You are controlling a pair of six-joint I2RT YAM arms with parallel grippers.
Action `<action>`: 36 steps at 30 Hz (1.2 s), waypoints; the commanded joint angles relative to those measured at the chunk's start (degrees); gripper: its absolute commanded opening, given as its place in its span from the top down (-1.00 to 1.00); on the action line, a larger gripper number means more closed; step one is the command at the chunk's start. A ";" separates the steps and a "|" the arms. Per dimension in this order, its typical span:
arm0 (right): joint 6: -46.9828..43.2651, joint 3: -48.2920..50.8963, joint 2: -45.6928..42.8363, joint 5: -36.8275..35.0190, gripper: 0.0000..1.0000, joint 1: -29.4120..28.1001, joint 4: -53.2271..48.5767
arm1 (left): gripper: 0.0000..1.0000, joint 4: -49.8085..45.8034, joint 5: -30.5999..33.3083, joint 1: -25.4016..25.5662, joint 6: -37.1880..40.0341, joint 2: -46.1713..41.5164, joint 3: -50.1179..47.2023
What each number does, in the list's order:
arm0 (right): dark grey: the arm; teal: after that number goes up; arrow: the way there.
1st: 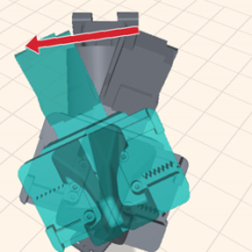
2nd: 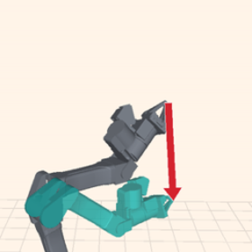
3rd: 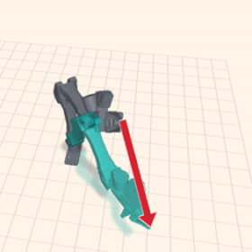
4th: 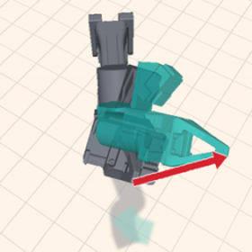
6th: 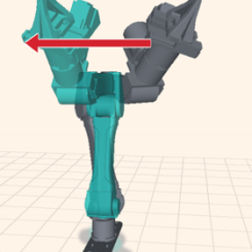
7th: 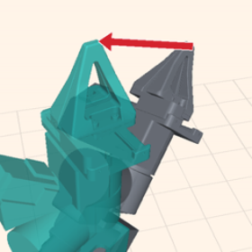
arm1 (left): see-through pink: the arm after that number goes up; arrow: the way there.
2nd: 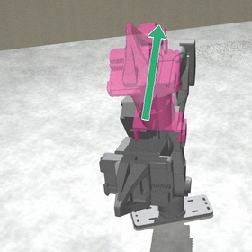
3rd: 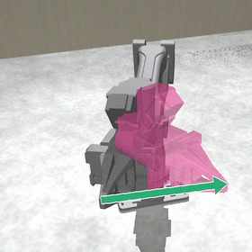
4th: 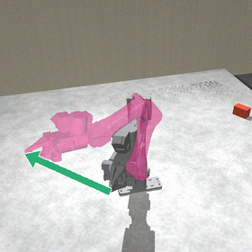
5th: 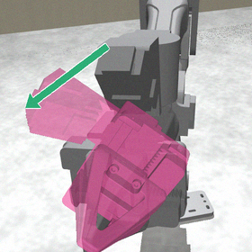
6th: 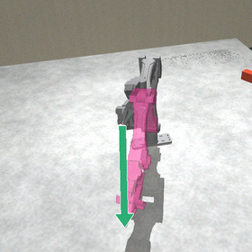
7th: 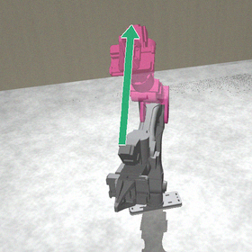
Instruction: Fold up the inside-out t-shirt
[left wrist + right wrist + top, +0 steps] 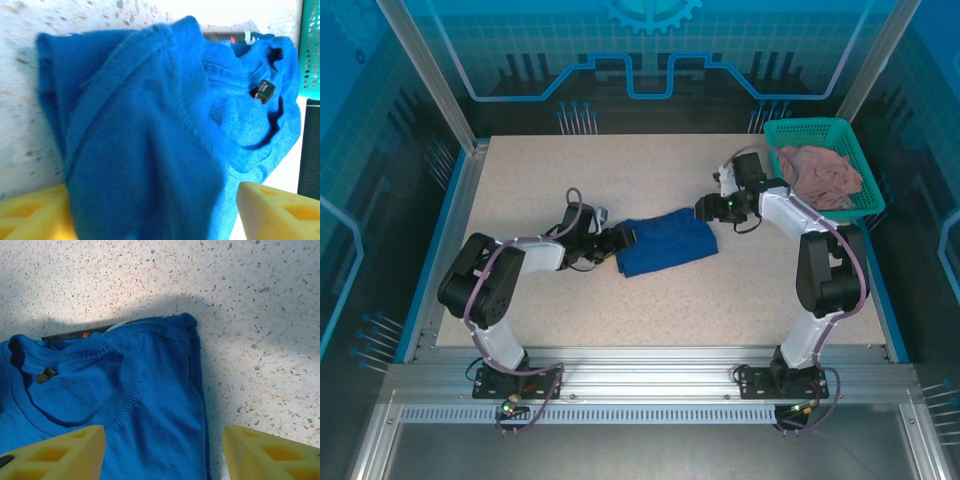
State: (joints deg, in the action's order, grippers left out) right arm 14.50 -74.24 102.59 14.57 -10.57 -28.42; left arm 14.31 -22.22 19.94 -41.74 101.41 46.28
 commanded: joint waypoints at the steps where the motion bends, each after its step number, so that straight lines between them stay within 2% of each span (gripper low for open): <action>1: 0.07 0.66 -0.34 2.36 -0.28 0.39 1.00 | -0.24 0.12 -0.26 0.92 -0.42 3.23 2.09; 4: 0.01 0.59 -0.38 2.30 -0.28 0.46 1.01 | 0.23 0.28 -0.15 0.72 1.13 5.16 4.41; 7: -0.01 0.24 -0.70 2.26 -0.28 0.65 0.56 | 0.71 -4.00 -0.86 -0.67 4.98 5.92 8.38; 8: 0.00 0.23 -1.06 2.37 -0.28 0.65 0.46 | 0.84 -6.38 -1.03 -2.12 6.97 5.70 9.72; 10: 0.26 0.31 -1.84 2.85 -0.27 0.65 0.39 | 0.96 -13.62 -1.71 -6.04 11.81 5.09 13.28; 15: 2.92 2.52 -3.98 8.42 -0.27 -0.12 2.53 | 0.95 -41.09 0.59 -16.27 30.64 7.22 29.30; 17: 3.87 3.98 -4.81 9.76 -0.27 -0.76 3.42 | 0.95 -48.21 4.55 -19.65 36.40 8.85 35.28; 20: 5.62 6.43 -6.60 11.35 -0.27 -1.54 5.30 | 0.95 -54.66 9.76 -24.02 42.74 12.26 43.75; 23: 6.15 8.63 -8.30 11.47 -0.27 -2.89 6.48 | 0.94 -61.93 18.18 -27.30 47.88 16.92 53.81; 28: 5.74 10.10 -8.81 11.35 -0.27 -3.64 7.07 | 0.93 -72.92 32.40 -29.83 54.17 25.95 71.21; 34: 5.40 9.20 -7.68 11.62 -0.27 -3.58 7.14 | 0.76 -76.02 48.85 -29.88 59.88 35.39 85.17; 35: 5.45 9.04 -7.44 11.82 -0.27 -3.63 7.16 | 0.68 -74.78 51.69 -29.88 60.77 36.79 86.46; 36: 5.45 8.90 -7.32 11.97 -0.27 -3.62 7.03 | 0.48 -73.26 54.68 -29.88 61.57 37.99 87.55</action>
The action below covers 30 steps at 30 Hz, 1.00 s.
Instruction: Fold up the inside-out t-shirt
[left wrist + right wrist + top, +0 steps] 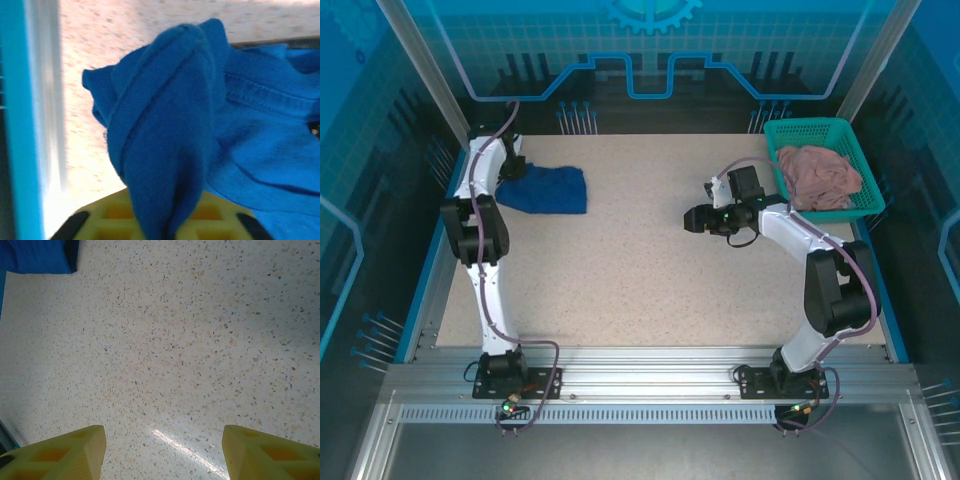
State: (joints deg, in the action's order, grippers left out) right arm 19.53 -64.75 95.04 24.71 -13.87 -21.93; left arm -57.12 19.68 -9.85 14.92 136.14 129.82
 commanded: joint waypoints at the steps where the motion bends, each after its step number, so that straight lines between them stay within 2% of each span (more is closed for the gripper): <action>1: 0.42 -0.64 0.27 1.72 -0.27 -0.32 0.41 | 0.23 -0.72 14.89 -0.09 5.57 4.46 5.44; 2: 0.40 -0.68 0.15 1.32 -0.27 -0.42 0.29 | -0.02 -0.17 16.52 -0.01 5.60 5.61 6.92; 3: 0.33 -0.68 -0.03 0.84 -0.27 -0.42 -0.02 | -0.16 -0.08 17.56 0.08 5.27 6.18 8.33; 7: -1.33 -0.97 -2.61 -4.04 -0.28 -0.64 -1.76 | -0.57 2.75 18.07 0.61 0.68 1.98 6.98; 9: -4.28 -1.13 -5.04 -11.43 -0.33 -1.62 -3.56 | -0.71 5.21 16.39 1.00 -2.37 -3.48 2.20; 10: -6.24 -1.08 -6.77 -17.47 -0.38 -2.77 -4.52 | -0.79 7.35 15.62 1.37 -4.29 -7.28 -2.13; 13: -10.62 -0.03 -11.11 -33.24 -0.51 -6.50 -5.41 | -0.97 17.85 10.39 3.14 -10.71 -22.22 -21.15; 15: -11.41 1.35 -13.64 -39.19 -0.65 -7.33 -4.66 | -0.98 26.67 6.36 4.55 -15.14 -33.06 -35.25; 17: -11.58 3.49 -16.35 -43.79 -0.98 -7.45 -2.95 | -0.98 35.85 1.00 5.83 -20.36 -43.95 -49.77; 19: -11.31 5.77 -18.66 -47.25 -1.00 -7.35 -0.96 | -0.98 45.70 -4.45 6.84 -24.91 -53.15 -63.11; 23: -9.89 11.03 -21.15 -54.45 -1.00 -6.07 3.65 | -0.97 62.68 -6.93 9.31 -33.43 -67.70 -86.01; 25: -11.56 13.92 -21.98 -54.89 -1.00 -4.70 7.62 | -0.97 67.78 -5.43 10.31 -35.13 -72.17 -93.75; 27: -15.90 20.96 -23.17 -54.31 -1.00 -3.63 18.22 | -0.97 72.03 -4.63 10.43 -34.73 -74.06 -99.42; 30: -18.85 28.70 -22.69 -51.46 -1.00 -1.05 32.49 | -0.98 71.16 -2.42 10.46 -31.27 -73.15 -102.57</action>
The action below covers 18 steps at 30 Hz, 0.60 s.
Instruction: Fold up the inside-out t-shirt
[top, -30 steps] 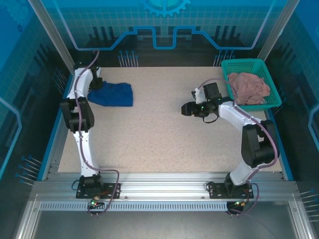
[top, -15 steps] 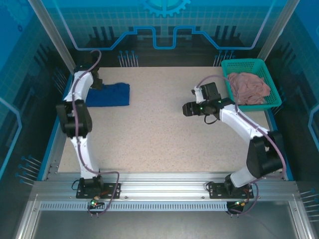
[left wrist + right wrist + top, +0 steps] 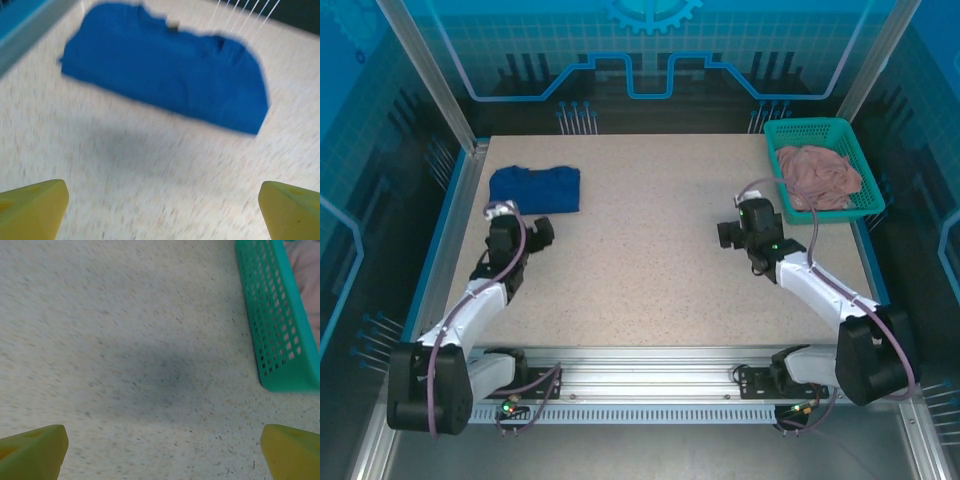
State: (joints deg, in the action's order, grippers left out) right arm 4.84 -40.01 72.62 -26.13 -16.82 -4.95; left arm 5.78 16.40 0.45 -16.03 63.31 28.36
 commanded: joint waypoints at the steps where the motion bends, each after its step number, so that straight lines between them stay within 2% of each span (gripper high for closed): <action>1: -4.71 5.06 0.88 -0.01 -1.00 2.72 18.33 | -0.97 9.33 1.38 0.17 1.62 0.90 -1.80; 4: -4.80 5.89 4.67 1.64 -1.00 5.06 23.19 | -0.98 21.59 -3.24 0.17 7.78 5.97 -5.81; 6: -4.26 8.06 6.44 3.87 -1.00 6.37 28.33 | -0.98 32.64 -4.25 0.17 7.55 10.36 -8.78; 8: -3.67 10.25 8.10 5.98 -1.00 7.70 33.83 | -0.98 32.60 -5.76 0.16 8.97 12.49 -7.23; 10: -4.38 10.50 8.51 7.61 -1.00 8.54 34.99 | -0.98 34.69 -4.52 0.08 11.41 14.62 -6.20; 12: -4.49 12.34 10.04 9.83 -1.00 9.64 40.82 | -0.98 42.72 -4.64 -0.12 13.37 16.84 -8.02; 14: -4.08 13.79 12.14 12.37 -1.00 10.99 45.23 | -0.98 45.18 -5.79 -0.71 12.72 20.06 -8.21; 16: -3.60 14.21 12.00 14.90 -1.00 12.06 45.41 | -0.98 52.44 -7.62 -1.06 13.22 25.88 -8.91; 17: -4.22 14.57 12.39 16.05 -1.00 12.03 46.29 | -0.98 51.01 -8.18 -0.68 13.82 25.88 -8.61; 18: -4.45 14.68 12.60 16.62 -1.00 12.00 46.66 | -0.98 45.54 -8.51 -0.71 13.51 24.27 -7.12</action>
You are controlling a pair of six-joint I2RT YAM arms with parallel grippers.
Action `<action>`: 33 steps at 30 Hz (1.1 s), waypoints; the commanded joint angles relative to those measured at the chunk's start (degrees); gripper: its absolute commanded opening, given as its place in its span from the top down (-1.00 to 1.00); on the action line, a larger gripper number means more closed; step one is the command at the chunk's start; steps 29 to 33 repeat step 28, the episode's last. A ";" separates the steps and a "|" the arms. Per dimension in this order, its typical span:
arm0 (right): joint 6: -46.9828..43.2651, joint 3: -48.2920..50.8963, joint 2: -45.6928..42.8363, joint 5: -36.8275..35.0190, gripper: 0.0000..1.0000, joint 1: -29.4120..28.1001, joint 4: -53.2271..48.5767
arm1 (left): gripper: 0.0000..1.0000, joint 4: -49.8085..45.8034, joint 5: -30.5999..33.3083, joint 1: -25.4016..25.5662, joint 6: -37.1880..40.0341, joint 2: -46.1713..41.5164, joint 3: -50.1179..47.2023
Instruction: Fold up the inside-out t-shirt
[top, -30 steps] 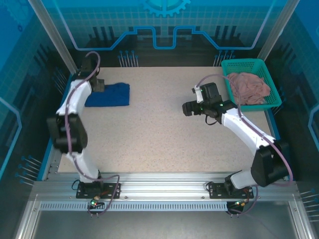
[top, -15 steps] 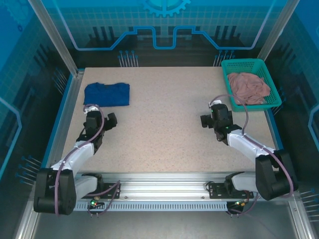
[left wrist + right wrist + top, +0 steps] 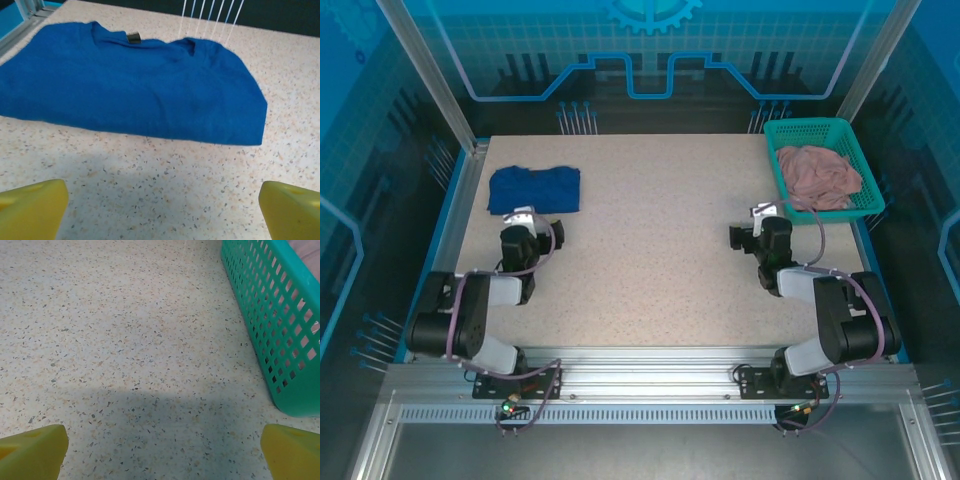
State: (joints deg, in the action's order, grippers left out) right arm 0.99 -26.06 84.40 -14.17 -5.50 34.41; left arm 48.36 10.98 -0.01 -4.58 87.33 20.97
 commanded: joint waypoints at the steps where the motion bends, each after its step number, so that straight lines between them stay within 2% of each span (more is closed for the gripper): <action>1: -0.57 0.67 0.98 5.36 -1.00 0.96 7.46 | -0.98 4.08 -3.32 -0.10 2.59 0.68 0.43; 2: -0.51 0.69 0.94 5.62 -1.00 1.13 7.28 | -0.98 6.10 -3.24 -0.03 2.90 1.39 -0.08; 33: -0.53 0.75 0.99 5.74 -1.00 1.06 7.33 | -0.98 4.47 -3.48 0.36 3.53 1.22 0.64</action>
